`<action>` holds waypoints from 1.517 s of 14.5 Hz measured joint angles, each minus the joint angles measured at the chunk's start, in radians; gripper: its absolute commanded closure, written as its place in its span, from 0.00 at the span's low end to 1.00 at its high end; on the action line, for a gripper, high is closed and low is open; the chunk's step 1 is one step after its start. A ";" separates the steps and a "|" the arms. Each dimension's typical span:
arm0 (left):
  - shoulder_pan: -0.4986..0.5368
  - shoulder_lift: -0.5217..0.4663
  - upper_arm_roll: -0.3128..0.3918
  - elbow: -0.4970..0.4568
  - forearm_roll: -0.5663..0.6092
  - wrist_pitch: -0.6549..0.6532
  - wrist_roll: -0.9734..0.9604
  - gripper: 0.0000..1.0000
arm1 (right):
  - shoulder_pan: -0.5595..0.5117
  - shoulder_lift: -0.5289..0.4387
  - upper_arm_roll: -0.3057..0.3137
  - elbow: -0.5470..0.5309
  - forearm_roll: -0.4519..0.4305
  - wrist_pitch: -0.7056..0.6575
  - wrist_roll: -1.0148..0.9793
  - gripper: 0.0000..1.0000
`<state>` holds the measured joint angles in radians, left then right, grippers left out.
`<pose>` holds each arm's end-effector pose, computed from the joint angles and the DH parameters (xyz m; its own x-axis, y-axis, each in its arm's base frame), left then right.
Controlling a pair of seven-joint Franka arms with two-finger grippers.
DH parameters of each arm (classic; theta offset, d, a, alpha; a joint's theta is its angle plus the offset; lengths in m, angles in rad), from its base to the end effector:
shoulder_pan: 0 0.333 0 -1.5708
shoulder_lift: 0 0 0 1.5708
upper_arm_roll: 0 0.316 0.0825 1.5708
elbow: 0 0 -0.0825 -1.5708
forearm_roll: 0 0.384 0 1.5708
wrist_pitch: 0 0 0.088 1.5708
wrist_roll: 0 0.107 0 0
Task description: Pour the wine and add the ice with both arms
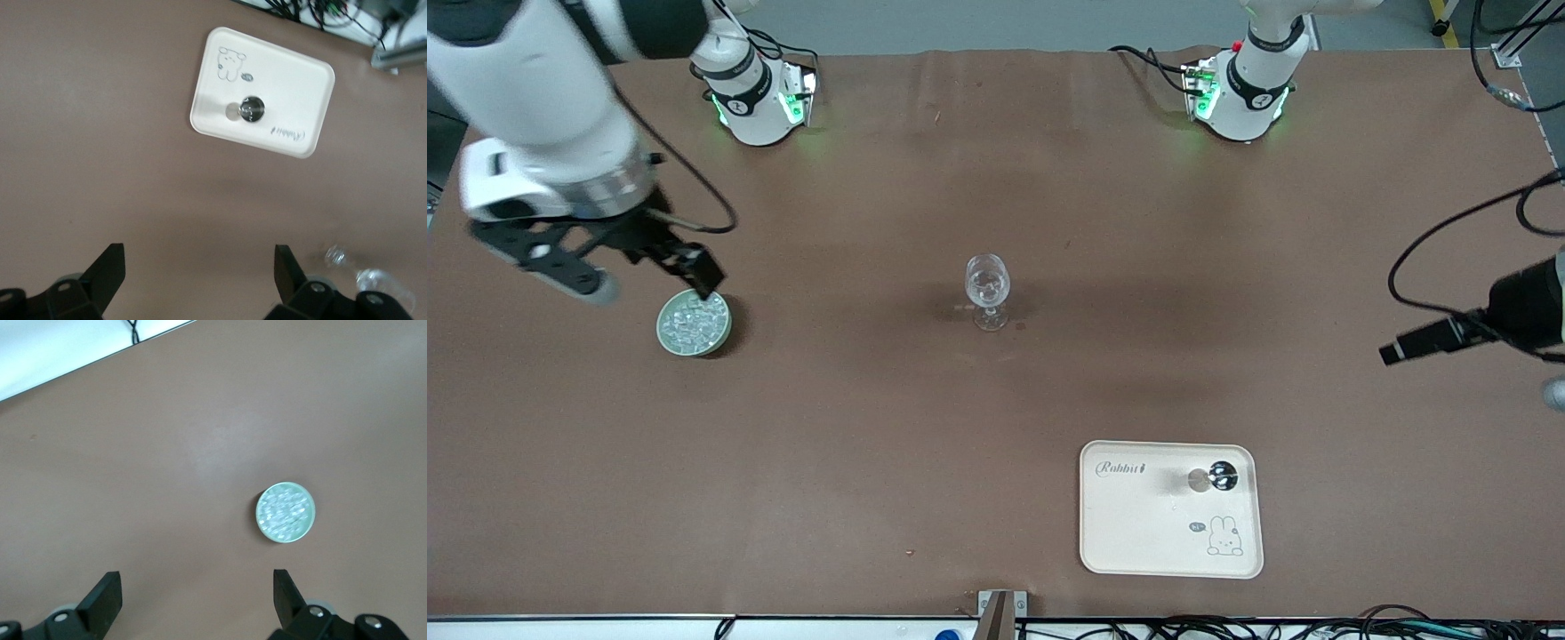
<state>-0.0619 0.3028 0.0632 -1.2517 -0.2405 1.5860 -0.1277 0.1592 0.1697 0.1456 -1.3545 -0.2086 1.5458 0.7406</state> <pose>0.6467 -0.0312 0.5975 0.9921 0.1257 0.0034 0.1218 -0.9674 0.2221 0.5855 0.1516 0.6285 0.8969 -0.4193 0.1409 -0.4357 -0.8922 0.1189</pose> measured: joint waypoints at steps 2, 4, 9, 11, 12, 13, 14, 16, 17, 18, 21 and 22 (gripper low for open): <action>-0.007 -0.086 -0.009 -0.077 0.054 -0.002 0.065 0.01 | -0.044 -0.010 -0.046 -0.001 0.038 0.000 -0.133 0.00; -0.016 -0.171 -0.042 -0.147 0.112 -0.002 0.086 0.01 | -0.066 -0.019 -0.130 -0.001 0.078 -0.004 -0.288 0.00; -0.027 -0.337 -0.103 -0.286 0.161 -0.001 0.087 0.00 | -0.105 -0.062 -0.223 -0.046 0.111 -0.023 -0.501 0.00; -0.024 -0.372 -0.100 -0.320 0.161 0.000 0.089 0.00 | -0.114 -0.078 -0.224 -0.068 0.114 -0.021 -0.537 0.00; -0.024 -0.378 -0.099 -0.326 0.161 0.000 0.091 0.00 | -0.116 -0.086 -0.225 -0.079 0.114 -0.019 -0.545 0.00; -0.025 -0.378 -0.100 -0.327 0.161 0.000 0.091 0.00 | -0.116 -0.094 -0.229 -0.086 0.116 -0.018 -0.551 0.00; -0.025 -0.377 -0.100 -0.333 0.161 0.000 0.091 0.00 | -0.116 -0.103 -0.234 -0.089 0.122 -0.018 -0.558 0.00; -0.024 -0.373 -0.099 -0.359 0.162 0.027 0.092 0.00 | -0.116 -0.125 -0.251 -0.101 0.158 -0.018 -0.591 0.00; -0.024 -0.372 -0.099 -0.375 0.162 0.052 0.092 0.00 | -0.116 -0.135 -0.268 -0.111 0.176 -0.017 -0.612 0.00; -0.024 -0.370 -0.098 -0.386 0.162 0.067 0.092 0.00 | -0.117 -0.142 -0.284 -0.118 0.190 -0.013 -0.628 0.00; -0.023 -0.365 -0.099 -0.392 0.193 0.077 0.098 0.00 | -0.119 -0.145 -0.298 -0.135 0.205 0.000 -0.642 0.00; -0.025 -0.365 -0.100 -0.392 0.205 0.077 0.099 0.00 | -0.118 -0.145 -0.297 -0.140 0.206 0.004 -0.642 0.00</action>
<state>-0.0868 -0.0626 -0.0367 -1.6441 -0.0352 1.6628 -0.0285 0.0407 0.0244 -0.1514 -1.4946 -0.0026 1.5496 0.0988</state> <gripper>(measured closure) 0.000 0.000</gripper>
